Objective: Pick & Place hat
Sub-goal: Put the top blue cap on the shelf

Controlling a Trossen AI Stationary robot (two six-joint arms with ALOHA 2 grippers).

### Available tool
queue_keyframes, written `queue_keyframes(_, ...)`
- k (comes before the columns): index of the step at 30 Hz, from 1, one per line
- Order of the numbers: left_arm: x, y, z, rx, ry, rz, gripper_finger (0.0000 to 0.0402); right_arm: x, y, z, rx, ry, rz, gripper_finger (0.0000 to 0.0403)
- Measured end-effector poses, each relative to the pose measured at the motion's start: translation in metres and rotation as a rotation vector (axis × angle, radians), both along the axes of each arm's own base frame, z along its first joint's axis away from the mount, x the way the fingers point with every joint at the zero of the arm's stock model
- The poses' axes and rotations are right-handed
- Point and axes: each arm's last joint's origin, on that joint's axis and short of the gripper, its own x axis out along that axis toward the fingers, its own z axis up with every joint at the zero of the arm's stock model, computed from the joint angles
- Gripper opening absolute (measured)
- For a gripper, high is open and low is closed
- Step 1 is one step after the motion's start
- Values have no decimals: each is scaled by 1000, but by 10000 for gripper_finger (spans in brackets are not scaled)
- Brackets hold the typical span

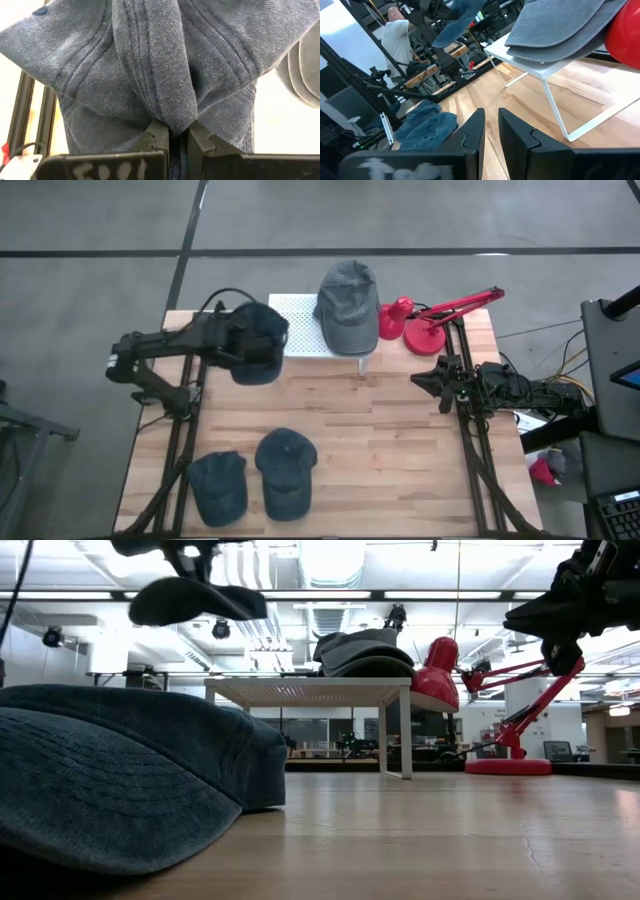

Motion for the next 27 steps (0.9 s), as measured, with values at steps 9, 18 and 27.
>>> queue_keyframes(9,31,48,4,34,61,53,20,0,0,0,0,0,1,52)
queue_keyframes(18,59,107,-14,2,124,46,20,0,0,0,0,0,1,52)
queue_keyframes(27,79,131,-39,-67,135,32,20,0,0,0,3,0,1,52)
